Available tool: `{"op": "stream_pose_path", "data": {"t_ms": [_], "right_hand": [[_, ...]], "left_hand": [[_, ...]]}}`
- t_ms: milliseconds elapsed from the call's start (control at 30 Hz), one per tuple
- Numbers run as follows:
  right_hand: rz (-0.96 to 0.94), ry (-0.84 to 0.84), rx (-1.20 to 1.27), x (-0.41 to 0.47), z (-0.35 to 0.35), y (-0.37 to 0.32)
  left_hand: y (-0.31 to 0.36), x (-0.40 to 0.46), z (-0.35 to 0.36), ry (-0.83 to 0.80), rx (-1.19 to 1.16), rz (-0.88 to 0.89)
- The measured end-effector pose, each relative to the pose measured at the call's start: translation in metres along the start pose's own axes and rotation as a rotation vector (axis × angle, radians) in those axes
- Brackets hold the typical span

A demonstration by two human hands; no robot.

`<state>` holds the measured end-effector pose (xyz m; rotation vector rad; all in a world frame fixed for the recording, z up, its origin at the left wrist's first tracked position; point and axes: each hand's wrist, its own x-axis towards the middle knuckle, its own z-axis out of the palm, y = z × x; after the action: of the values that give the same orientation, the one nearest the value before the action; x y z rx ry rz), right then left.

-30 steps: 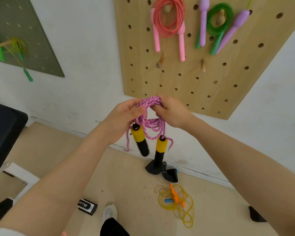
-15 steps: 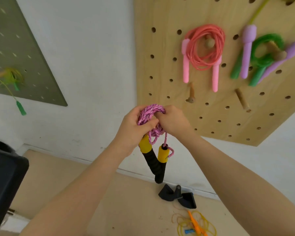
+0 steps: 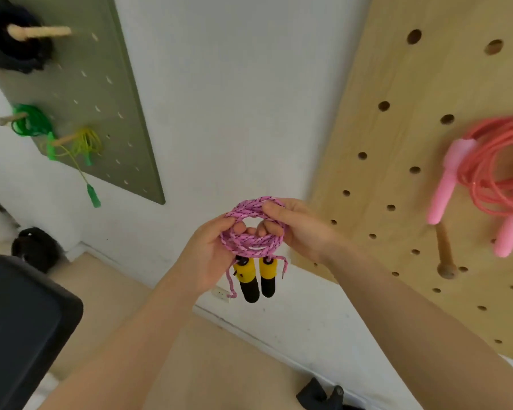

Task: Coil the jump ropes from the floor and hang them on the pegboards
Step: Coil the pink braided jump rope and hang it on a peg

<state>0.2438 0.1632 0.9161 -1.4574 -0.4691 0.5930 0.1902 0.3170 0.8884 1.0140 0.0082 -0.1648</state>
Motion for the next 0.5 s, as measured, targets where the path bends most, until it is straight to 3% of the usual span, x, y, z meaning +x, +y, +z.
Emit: {"op": "stream_pose_path", "data": {"t_ms": [167,333,500], "right_hand": [[0.001,-0.178,-0.032,0.075,0.033,-0.024],[-0.002,-0.158,-0.197,0.138,0.060,-0.030],[-0.032,-0.182,-0.279,0.200,0.091,-0.030]], "left_hand": [[0.038,0.019,-0.032,0.173,-0.227,0.152],[0.076,0.030,-0.084,0.439,0.037,0.304],[0.118,0.043,-0.137,0.470,0.169,0.374]]}}
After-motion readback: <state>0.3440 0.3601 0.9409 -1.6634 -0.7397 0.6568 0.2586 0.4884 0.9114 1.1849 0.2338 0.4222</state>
